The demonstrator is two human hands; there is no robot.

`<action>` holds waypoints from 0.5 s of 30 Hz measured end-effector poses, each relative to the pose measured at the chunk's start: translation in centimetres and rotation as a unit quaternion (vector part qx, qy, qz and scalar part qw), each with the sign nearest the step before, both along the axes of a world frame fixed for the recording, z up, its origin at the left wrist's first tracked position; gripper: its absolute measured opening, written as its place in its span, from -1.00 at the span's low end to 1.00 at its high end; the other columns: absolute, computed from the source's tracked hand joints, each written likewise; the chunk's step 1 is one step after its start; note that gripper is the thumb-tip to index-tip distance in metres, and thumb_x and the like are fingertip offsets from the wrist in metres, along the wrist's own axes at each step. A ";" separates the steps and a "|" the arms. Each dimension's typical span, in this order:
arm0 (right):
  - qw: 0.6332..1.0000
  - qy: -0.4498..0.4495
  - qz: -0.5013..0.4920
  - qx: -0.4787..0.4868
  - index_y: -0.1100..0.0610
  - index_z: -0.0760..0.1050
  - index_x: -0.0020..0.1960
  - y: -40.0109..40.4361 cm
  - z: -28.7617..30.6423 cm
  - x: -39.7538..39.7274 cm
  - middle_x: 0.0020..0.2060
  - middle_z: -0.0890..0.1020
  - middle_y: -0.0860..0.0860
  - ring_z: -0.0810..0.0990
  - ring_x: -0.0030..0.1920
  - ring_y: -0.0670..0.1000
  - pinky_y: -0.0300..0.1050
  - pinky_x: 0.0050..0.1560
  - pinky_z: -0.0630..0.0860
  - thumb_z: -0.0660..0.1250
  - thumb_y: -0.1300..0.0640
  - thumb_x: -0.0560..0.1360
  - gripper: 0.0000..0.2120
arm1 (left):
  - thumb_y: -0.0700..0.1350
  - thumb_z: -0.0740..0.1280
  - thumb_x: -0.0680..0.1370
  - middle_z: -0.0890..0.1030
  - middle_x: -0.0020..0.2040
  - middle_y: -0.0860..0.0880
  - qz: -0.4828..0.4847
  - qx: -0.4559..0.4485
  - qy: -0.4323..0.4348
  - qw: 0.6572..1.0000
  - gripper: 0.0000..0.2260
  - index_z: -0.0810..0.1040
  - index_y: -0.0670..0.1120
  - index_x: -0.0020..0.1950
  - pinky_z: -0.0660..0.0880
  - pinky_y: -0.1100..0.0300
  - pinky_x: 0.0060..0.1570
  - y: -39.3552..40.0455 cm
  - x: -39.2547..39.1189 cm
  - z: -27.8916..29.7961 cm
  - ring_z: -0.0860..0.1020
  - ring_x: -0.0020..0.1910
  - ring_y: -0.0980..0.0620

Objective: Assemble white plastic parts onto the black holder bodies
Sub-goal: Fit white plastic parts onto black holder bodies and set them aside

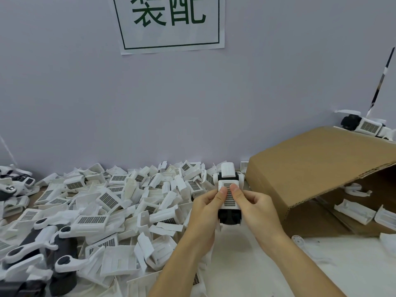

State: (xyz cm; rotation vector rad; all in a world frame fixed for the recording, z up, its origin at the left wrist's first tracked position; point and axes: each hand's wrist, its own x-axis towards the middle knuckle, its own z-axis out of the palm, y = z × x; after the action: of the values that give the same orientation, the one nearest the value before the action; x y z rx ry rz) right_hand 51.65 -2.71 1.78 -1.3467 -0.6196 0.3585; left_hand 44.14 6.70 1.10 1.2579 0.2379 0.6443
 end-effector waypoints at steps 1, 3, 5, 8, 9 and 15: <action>1.000 -0.002 0.007 0.000 0.10 0.73 -0.07 0.0 0.0 0.0 -0.18 0.76 0.01 0.73 -0.11 -0.06 -0.26 -0.13 0.63 0.35 -0.01 0.58 -0.75 | 0.04 0.35 0.54 0.73 -0.09 -0.16 0.000 -0.006 0.000 1.000 -0.72 0.75 -0.13 -0.03 0.63 0.06 -0.11 0.1 0.1 -0.1 0.70 -0.08 -0.08; 1.000 -0.010 0.026 0.000 0.12 0.73 -0.04 -0.1 0.1 0.0 -0.15 0.76 0.01 0.73 -0.08 -0.05 -0.27 -0.11 0.62 0.33 0.03 0.60 -0.76 | 0.06 0.34 0.54 0.73 -0.11 -0.16 0.006 -0.028 -0.001 1.000 -0.72 0.76 -0.09 -0.07 0.64 0.05 -0.12 0.4 0.1 -0.1 0.71 -0.11 -0.08; 0.999 -0.021 0.048 0.005 0.05 0.71 -0.02 -0.2 0.2 0.0 -0.12 0.76 -0.04 0.72 -0.04 -0.09 -0.34 -0.12 0.58 0.32 0.12 0.61 -0.82 | 0.05 0.34 0.53 0.73 -0.09 -0.18 0.008 -0.058 -0.007 0.998 -0.73 0.76 -0.07 -0.05 0.64 0.06 -0.16 0.7 0.1 -0.1 0.72 -0.10 -0.09; 0.997 -0.046 0.055 -0.001 -0.02 0.67 0.05 -0.2 0.1 0.1 -0.06 0.75 -0.12 0.70 -0.01 -0.17 -0.36 -0.05 0.57 0.33 0.18 0.61 -0.83 | -0.11 0.32 0.60 0.72 -0.03 -0.23 0.008 -0.073 -0.004 0.997 -0.79 0.74 -0.14 0.02 0.63 0.07 -0.18 0.9 0.2 -0.3 0.71 -0.08 -0.14; 0.997 -0.053 0.048 -0.009 -0.01 0.67 0.08 -0.2 -0.1 0.2 -0.06 0.75 -0.12 0.70 0.00 -0.17 -0.35 -0.02 0.57 0.33 0.19 0.61 -0.82 | -0.17 0.29 0.63 0.71 -0.02 -0.24 0.016 -0.066 0.000 0.998 -0.80 0.72 -0.16 0.05 0.63 0.07 -0.19 0.9 0.3 -0.4 0.70 -0.08 -0.14; 0.994 -0.101 0.013 -0.040 -0.02 0.66 0.12 -0.1 -0.6 0.5 -0.12 0.75 -0.18 0.70 -0.05 -0.19 -0.33 -0.11 0.59 0.30 0.22 0.63 -0.78 | -0.27 0.24 0.67 0.72 0.04 -0.21 0.048 -0.007 0.005 0.999 -0.79 0.66 -0.15 0.15 0.64 -0.01 -0.06 0.8 0.7 -1.1 0.70 0.05 -0.20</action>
State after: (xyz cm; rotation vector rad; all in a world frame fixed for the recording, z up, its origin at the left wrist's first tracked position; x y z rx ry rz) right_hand 52.14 -2.85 1.17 -1.4635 -0.7987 0.2723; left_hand 44.83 7.52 0.04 1.2416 0.3135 0.7177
